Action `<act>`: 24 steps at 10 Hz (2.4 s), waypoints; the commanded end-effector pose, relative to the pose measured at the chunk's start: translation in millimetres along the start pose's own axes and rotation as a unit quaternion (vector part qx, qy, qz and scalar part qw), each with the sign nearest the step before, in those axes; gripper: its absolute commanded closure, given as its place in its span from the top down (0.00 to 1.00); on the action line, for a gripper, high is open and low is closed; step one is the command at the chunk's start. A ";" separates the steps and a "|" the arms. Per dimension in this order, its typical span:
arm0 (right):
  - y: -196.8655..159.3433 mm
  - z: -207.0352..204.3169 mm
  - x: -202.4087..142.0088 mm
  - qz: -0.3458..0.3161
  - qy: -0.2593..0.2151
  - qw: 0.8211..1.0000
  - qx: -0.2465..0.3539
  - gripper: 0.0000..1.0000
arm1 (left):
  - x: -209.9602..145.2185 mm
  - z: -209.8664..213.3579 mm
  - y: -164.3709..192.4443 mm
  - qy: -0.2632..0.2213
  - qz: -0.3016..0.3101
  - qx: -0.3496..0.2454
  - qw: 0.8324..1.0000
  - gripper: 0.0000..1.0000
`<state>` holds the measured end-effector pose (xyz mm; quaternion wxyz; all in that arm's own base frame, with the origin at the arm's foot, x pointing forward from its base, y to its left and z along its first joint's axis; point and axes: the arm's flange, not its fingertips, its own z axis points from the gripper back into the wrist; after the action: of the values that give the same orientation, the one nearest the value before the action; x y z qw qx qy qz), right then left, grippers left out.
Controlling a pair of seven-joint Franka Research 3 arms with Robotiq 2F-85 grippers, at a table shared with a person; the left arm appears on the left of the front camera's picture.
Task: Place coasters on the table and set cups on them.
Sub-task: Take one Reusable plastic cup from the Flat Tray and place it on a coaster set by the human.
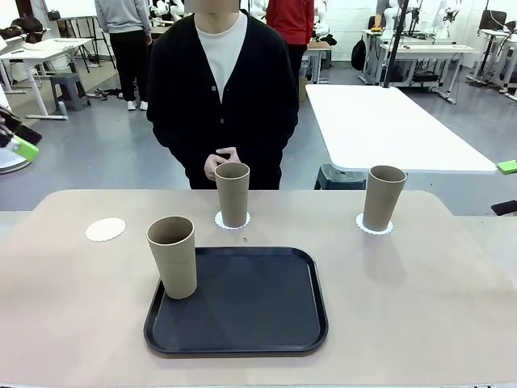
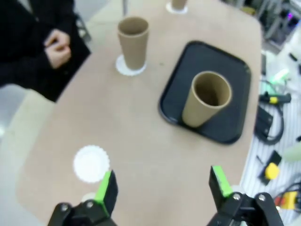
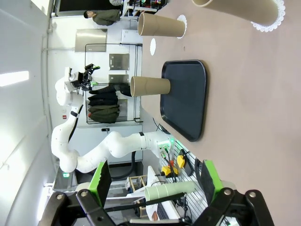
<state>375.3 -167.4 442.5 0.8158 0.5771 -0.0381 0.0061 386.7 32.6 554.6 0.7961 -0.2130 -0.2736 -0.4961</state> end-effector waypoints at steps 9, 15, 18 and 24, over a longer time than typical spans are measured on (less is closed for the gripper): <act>0.1 0.4 1.0 0.004 0.000 1.000 0.000 1.00 | -13.2 -35.0 -22.0 0.064 -0.057 0.028 0.996 1.00; 0.1 0.4 1.0 0.004 0.000 1.000 0.000 1.00 | -26.4 -95.4 -22.0 -0.050 -0.310 -0.092 0.945 1.00; 0.1 0.4 1.0 0.004 0.000 1.000 0.000 1.00 | -61.4 -146.0 -21.7 -0.125 -0.254 -0.068 0.957 1.00; 0.1 0.4 1.0 0.004 0.000 1.000 0.000 1.00 | -93.8 -189.4 -36.3 -0.093 -0.194 -0.101 0.971 1.00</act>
<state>375.4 -167.6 442.5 0.8158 0.5770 -0.0382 0.0060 381.6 -32.3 357.9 0.6264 -0.2862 -0.3276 -0.6469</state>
